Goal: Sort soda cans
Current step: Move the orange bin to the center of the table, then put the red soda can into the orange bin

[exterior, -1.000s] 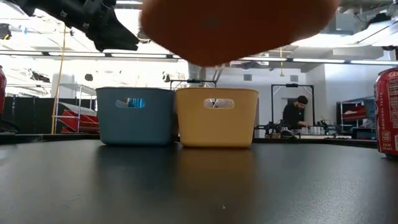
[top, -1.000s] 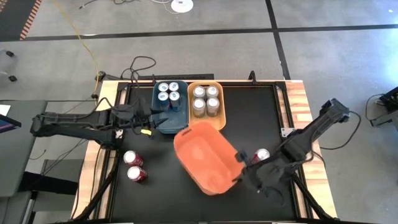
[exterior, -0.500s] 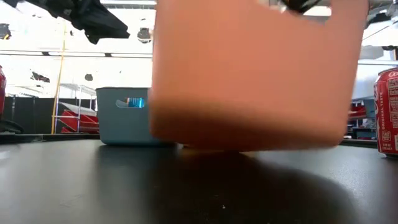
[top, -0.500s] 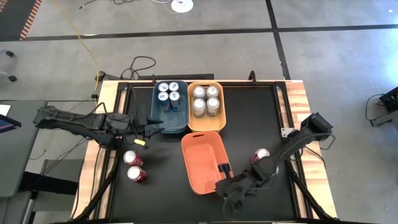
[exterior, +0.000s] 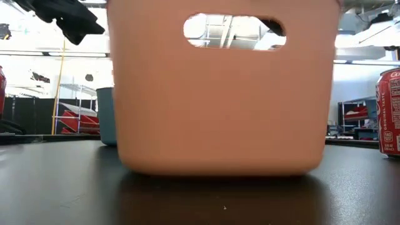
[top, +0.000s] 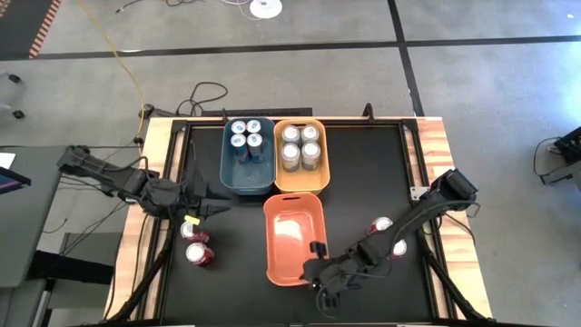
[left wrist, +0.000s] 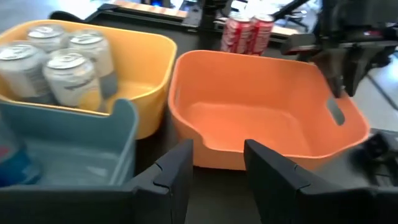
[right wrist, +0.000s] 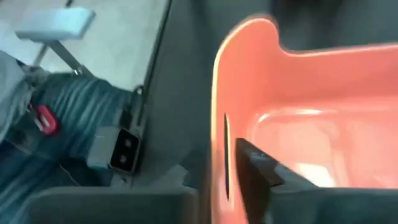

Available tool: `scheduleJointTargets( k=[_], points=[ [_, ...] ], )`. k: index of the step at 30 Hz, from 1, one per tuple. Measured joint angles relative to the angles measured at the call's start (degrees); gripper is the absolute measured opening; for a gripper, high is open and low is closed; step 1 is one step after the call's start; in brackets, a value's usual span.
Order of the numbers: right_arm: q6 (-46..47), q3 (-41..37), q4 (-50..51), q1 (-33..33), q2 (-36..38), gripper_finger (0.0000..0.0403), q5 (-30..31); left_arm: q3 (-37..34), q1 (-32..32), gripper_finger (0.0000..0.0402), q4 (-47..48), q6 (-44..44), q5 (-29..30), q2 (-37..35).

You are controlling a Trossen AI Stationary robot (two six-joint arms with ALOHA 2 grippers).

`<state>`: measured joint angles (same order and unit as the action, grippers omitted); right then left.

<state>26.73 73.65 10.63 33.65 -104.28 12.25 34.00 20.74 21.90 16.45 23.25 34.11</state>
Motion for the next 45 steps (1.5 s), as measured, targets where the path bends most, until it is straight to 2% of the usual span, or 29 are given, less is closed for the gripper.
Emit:
scheduleJointTargets(
  k=[7, 11, 12, 14, 18, 21, 27, 33, 39, 45],
  points=[
    [-1.6, 1.0, -0.9, -0.2, 1.3, 0.0234, -0.4, 0.0, 2.9, 0.0202, -2.0, -0.1, -0.1, 0.8],
    [-6.1, 2.7, 0.1, -0.1, 4.1, 0.0273, 0.2, 3.3, 3.1, 0.0254, -1.6, -2.2, -0.3, 1.6],
    [-7.8, 3.0, -0.2, -0.1, 5.4, 0.0276, 1.2, 4.8, 3.1, 0.0265, -0.8, -2.5, -0.5, 1.9],
    [-11.7, 3.1, -0.3, 0.0, 8.6, 0.0277, 6.4, 8.7, 3.2, 0.0284, 7.3, -1.2, -1.2, 3.5],
    [-14.3, 3.2, -0.2, -0.6, 13.4, 0.0275, 24.4, 15.7, 3.2, 0.0302, 30.1, 13.4, 4.0, 9.5],
    [-16.4, 3.1, 0.2, -2.3, 15.1, 0.0275, 29.2, 18.4, 3.2, 0.0302, 38.6, 23.6, 4.1, 12.7],
    [-16.9, 3.1, 1.5, -6.5, 17.6, 0.0275, 29.8, 21.6, 3.4, 0.0301, 45.0, 31.7, -8.3, 17.4],
    [-18.0, 0.9, 0.3, -9.9, 16.2, 0.0275, 29.5, 23.0, 5.7, 0.0301, 53.5, 38.3, -10.1, 21.1],
    [-16.7, 0.8, 2.7, -13.0, 16.0, 0.0275, 28.4, 23.1, 9.5, 0.0300, 54.4, 45.4, -12.8, 21.5],
    [-16.7, 0.8, 3.6, -13.1, 16.0, 0.0275, 27.1, 23.1, 14.5, 0.0302, 56.3, 53.4, -13.2, 22.1]
  ],
)
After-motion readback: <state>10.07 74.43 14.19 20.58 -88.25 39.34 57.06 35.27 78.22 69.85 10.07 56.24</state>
